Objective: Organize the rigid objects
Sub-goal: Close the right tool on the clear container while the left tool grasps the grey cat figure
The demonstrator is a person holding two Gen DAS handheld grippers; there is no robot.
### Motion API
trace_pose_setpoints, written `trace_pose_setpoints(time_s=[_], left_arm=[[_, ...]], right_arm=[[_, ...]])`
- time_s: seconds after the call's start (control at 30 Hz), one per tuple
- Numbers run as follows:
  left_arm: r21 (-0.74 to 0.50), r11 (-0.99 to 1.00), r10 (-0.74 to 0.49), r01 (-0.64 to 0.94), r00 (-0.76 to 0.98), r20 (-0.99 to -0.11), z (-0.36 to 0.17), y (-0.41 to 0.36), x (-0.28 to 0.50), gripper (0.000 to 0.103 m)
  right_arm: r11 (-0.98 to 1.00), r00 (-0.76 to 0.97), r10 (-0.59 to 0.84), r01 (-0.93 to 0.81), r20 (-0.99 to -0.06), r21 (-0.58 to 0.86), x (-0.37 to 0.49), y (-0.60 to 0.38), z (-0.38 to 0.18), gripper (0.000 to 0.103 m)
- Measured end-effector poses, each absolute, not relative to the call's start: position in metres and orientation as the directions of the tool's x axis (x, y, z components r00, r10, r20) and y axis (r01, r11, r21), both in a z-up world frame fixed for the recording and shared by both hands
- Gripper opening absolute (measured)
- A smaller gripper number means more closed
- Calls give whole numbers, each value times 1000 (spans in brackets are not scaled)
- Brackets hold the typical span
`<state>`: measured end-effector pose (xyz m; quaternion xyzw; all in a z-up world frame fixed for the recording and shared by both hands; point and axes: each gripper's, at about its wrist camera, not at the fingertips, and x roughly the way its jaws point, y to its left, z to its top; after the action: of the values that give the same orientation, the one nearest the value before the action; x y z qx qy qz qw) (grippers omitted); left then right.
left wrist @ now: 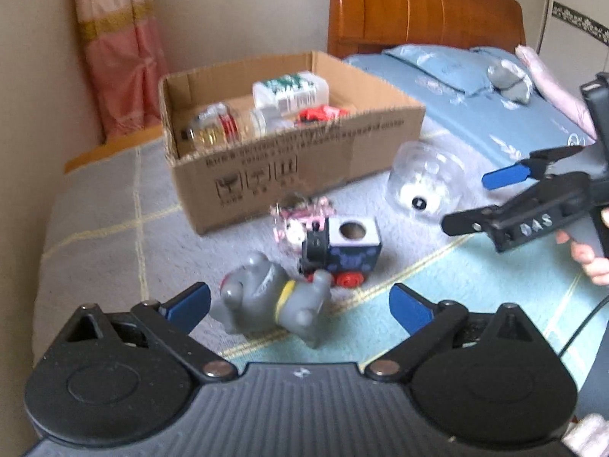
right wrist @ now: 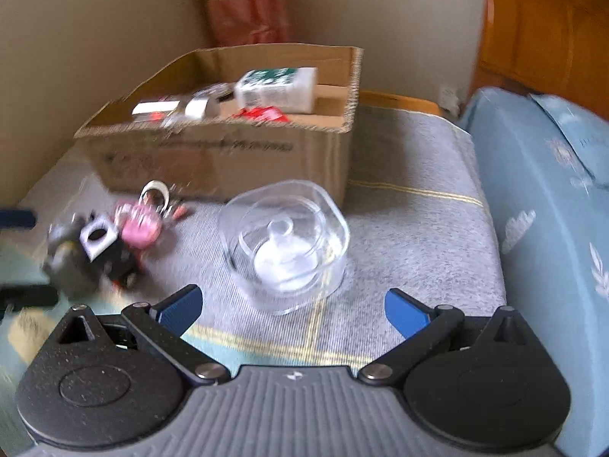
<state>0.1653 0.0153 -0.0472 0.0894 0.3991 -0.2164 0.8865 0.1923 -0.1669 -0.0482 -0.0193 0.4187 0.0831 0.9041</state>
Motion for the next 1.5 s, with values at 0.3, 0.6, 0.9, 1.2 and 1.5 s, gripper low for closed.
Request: trace_pose_setpoints(time_s=[0.3, 0.6, 0.9, 1.2, 1.5], left_arm=[[15, 875, -301, 483, 570, -764, -68, 14, 178, 95], [10, 846, -328, 533, 536, -778, -75, 16, 194, 95], [-71, 759, -418, 648, 400, -816, -65, 20, 158, 96], [-21, 746, -397, 666, 419, -817, -73, 23, 166, 95], [-13, 706, -431, 708, 414, -802, -72, 17, 165, 86]], right_arm=[[959, 618, 169, -283, -768, -17, 185, -158, -69, 103], [957, 623, 175, -289, -763, -17, 193, -160, -69, 103], [953, 625, 185, -303, -758, -17, 193, -161, -69, 103], [935, 615, 217, -355, -758, -20, 206, -165, -69, 103], [917, 627, 235, -396, -743, -44, 236, -164, -69, 103]])
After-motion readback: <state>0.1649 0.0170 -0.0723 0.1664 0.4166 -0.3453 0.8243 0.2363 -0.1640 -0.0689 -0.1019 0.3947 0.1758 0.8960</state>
